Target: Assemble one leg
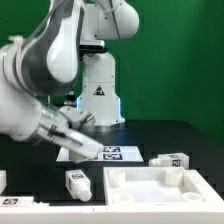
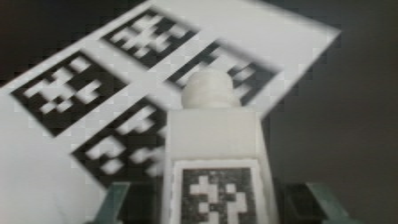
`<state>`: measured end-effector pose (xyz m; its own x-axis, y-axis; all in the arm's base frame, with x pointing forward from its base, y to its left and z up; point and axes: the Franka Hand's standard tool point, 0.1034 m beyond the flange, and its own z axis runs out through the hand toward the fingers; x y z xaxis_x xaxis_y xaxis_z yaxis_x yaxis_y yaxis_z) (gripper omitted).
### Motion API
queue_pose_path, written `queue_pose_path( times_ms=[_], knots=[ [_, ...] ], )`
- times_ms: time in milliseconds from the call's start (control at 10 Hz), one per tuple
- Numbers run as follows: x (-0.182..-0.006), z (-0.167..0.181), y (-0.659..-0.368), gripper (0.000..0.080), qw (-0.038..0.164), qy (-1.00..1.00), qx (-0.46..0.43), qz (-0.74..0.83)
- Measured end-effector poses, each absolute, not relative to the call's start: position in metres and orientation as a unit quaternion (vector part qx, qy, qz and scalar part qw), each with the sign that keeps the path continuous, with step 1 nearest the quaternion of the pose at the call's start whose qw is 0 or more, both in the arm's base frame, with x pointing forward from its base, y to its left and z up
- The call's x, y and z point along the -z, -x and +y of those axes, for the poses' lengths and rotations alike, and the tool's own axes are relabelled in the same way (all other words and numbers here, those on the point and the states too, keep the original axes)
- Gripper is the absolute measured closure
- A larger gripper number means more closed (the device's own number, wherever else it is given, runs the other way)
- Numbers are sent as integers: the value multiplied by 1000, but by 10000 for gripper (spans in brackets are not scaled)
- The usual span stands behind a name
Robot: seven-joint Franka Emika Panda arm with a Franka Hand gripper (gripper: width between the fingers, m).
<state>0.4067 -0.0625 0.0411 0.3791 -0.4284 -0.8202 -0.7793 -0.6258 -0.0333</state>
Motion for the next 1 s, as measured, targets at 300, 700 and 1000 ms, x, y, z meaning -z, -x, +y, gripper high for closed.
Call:
queue_pose_path(
  times_ms=[300, 700, 1000],
  knots=[
    [-82, -56, -451, 517, 215, 848, -335, 349],
    [-72, -51, -454, 515, 156, 895, -198, 369],
    [-133, 11, -532, 515, 109, 940, -65, 317]
  ],
)
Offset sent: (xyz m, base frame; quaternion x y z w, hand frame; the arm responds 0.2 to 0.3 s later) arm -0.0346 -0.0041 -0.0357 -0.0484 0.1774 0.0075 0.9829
